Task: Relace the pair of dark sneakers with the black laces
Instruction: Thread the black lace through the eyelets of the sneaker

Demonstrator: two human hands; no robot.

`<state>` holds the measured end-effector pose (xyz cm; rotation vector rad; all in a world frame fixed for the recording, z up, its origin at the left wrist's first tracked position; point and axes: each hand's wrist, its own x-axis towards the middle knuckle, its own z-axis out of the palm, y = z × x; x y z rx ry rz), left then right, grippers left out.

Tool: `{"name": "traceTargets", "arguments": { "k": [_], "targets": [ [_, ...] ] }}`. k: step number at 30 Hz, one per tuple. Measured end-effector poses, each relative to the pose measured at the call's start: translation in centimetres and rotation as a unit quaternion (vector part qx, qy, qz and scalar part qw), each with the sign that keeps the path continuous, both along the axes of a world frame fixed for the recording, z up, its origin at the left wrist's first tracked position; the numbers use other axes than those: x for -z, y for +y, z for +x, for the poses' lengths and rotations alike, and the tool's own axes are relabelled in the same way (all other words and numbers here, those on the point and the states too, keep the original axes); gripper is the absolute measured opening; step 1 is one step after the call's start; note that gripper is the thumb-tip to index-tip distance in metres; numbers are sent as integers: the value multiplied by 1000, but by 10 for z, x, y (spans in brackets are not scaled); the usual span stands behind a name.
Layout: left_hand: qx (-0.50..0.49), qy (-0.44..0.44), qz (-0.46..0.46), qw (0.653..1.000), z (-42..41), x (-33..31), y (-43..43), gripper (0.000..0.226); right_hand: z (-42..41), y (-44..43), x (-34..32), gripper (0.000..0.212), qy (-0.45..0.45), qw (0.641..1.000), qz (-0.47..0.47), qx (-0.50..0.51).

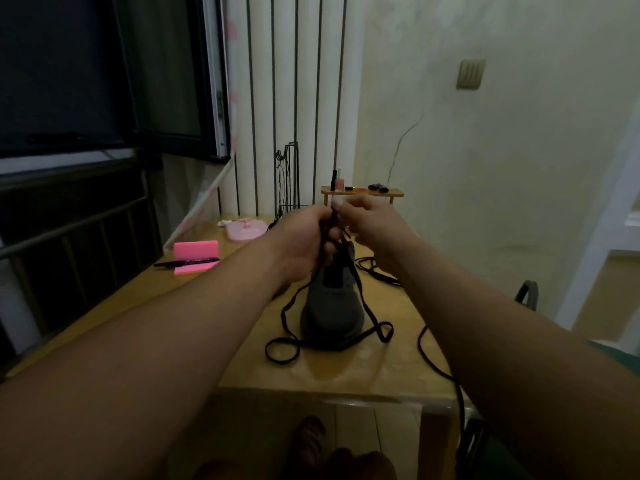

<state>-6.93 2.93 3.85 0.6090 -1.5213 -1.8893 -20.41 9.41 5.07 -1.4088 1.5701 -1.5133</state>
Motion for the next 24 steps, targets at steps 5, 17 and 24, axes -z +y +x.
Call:
{"name": "traceTargets", "arguments": {
  "k": [5, 17, 24],
  "targets": [
    [-155, 111, 81, 978, 31, -24, -36, 37, 22, -4, 40, 57, -4, 963, 175, -203],
    [-243, 214, 98, 941, 104, -31, -94, 39, 121, -99, 68, 47, 225, 929, 230, -182],
    [-334, 1, -40, 942, 154, 25, -119, 25, 123, -108, 40, 36, 381, 885, 243, -113]
  ]
}}
